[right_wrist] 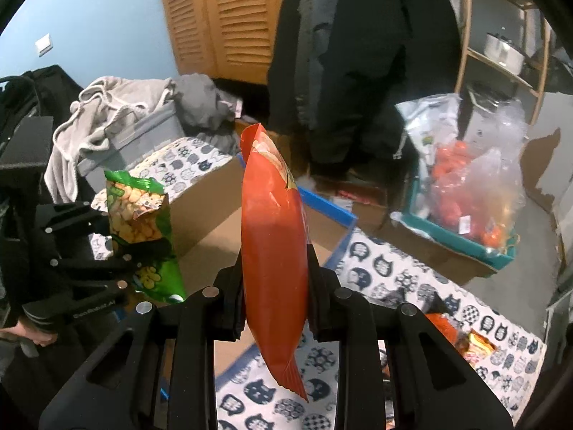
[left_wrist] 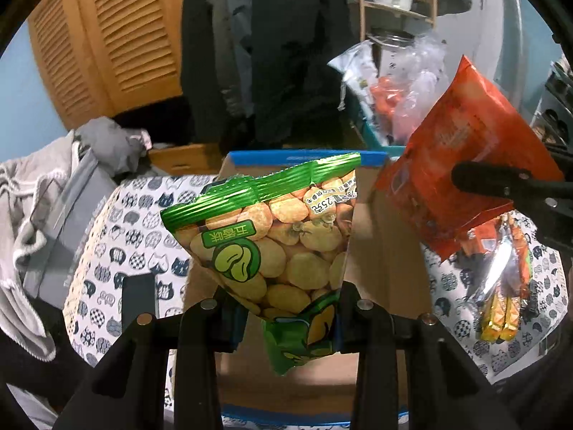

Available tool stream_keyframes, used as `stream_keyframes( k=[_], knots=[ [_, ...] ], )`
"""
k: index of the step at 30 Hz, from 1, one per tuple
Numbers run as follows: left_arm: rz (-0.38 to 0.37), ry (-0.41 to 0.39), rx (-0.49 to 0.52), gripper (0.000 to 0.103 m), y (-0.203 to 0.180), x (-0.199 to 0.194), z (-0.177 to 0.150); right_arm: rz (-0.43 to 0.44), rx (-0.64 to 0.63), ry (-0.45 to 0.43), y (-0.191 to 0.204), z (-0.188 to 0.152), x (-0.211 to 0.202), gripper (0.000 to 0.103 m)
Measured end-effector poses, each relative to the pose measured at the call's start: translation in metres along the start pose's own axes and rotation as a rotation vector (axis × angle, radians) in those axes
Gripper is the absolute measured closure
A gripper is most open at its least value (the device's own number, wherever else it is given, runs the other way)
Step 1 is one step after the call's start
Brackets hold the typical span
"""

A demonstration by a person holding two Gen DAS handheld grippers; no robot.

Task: Organize snacks
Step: 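Lift the green peanut bag with the left tool while the right tool carries the orange bag toward the box, then open both tools to drop the green and orange bags into the box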

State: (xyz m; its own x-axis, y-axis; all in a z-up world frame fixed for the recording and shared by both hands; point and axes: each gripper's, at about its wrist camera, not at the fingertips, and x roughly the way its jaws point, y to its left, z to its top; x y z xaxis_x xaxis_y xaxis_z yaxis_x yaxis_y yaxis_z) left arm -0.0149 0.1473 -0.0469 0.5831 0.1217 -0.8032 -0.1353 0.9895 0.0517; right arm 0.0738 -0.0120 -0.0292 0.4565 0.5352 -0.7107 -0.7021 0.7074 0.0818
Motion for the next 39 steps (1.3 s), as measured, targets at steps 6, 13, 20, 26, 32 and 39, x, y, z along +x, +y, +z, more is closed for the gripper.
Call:
stream_keyframes(
  k=[6, 13, 20, 26, 32, 39],
  knots=[
    [0.015, 0.039, -0.026, 0.066, 0.017, 0.011, -0.006, 0.026, -0.003, 0.038, 0.014, 0.006, 0.019, 0.079],
    [0.010, 0.089, -0.039, 0.066, 0.024, 0.022, -0.012, 0.035, -0.018, 0.076, 0.027, 0.007, 0.035, 0.079],
    [0.073, 0.084, 0.007, 0.027, 0.019, 0.020, -0.013, 0.031, -0.022, 0.103, 0.032, 0.005, 0.045, 0.079],
    [0.085, 0.061, 0.017, 0.024, 0.019, 0.012, -0.010, 0.034, -0.018, 0.119, 0.032, 0.004, 0.049, 0.079],
    [0.081, 0.056, 0.014, 0.024, 0.020, 0.010, -0.009, 0.041, -0.009, 0.128, 0.032, 0.002, 0.052, 0.078],
    [0.079, 0.048, 0.010, 0.024, 0.017, 0.010, -0.008, 0.041, 0.020, 0.104, 0.026, 0.002, 0.047, 0.053]
  ],
)
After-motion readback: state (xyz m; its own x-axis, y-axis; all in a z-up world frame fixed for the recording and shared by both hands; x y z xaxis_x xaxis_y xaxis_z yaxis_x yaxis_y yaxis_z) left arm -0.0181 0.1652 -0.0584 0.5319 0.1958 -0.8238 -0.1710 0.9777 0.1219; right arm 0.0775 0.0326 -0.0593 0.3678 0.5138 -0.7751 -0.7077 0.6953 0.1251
